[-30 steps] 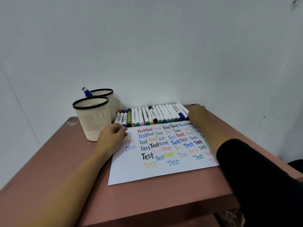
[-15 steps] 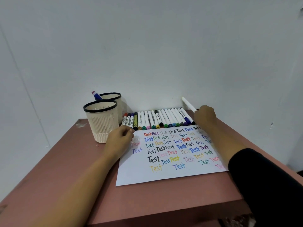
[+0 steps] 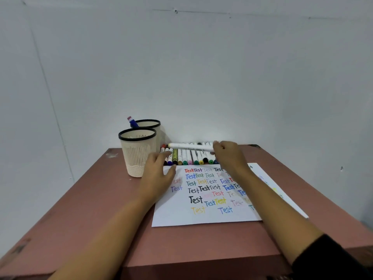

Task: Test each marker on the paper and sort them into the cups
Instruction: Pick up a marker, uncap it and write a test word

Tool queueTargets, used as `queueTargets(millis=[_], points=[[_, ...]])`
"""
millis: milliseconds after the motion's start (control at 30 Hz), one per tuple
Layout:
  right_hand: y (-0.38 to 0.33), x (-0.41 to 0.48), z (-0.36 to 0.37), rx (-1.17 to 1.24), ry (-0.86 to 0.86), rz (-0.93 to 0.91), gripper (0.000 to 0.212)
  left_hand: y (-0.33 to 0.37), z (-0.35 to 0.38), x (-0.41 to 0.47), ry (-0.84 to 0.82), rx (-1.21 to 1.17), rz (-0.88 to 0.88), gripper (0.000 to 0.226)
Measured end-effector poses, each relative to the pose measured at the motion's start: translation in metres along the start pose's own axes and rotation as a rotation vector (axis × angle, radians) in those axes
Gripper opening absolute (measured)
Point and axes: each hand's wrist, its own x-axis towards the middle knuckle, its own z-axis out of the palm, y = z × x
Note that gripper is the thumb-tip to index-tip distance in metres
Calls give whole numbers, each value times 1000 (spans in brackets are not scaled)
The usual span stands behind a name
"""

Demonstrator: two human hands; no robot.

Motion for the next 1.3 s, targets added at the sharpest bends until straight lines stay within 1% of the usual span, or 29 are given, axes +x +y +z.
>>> queueTargets(millis=[67,133,200,233,300,367,433,500,567,633,667,733,800,967,1167,1300], points=[[3,-6,3,101,-35,48,44,-2,0,-3,12,51,56,50],[8,-9,3,216,-79,136,50,-3,1,-6,-11,100,120,50],[10,-10,2,275,-95,216,55,-3,1,-6,-42,142,184,51],[11,-9,2,299,-96,245,58,-1,1,-6,-75,145,183,50],[14,-9,1,349,-97,282,62,2,0,-6,-174,110,157,39],[16,-10,2,421,-94,327,62,5,1,-6,-222,89,169,35],[15,-12,5,554,-104,364,57,6,1,-7,-207,57,197,32],[13,-14,8,728,-135,382,46,7,0,-8,-180,43,217,29],[11,-18,12,918,-183,407,34,9,-1,-8,-140,32,215,28],[11,-21,15,1034,-255,413,26,11,-1,-9,-106,9,203,30],[12,-23,17,1029,-309,395,25,13,-1,-9,-99,-2,207,30],[13,-27,23,915,-424,330,21,15,-1,-11,-104,-11,248,28],[14,-29,29,800,-470,272,15,16,-1,-13,-128,-2,286,27],[14,-28,33,774,-442,241,13,18,1,-14,-155,-34,198,29],[11,-30,32,815,-470,238,8,19,1,-14,-165,-78,188,25],[11,-29,29,837,-472,222,5,18,-2,-14,-168,-88,120,25]])
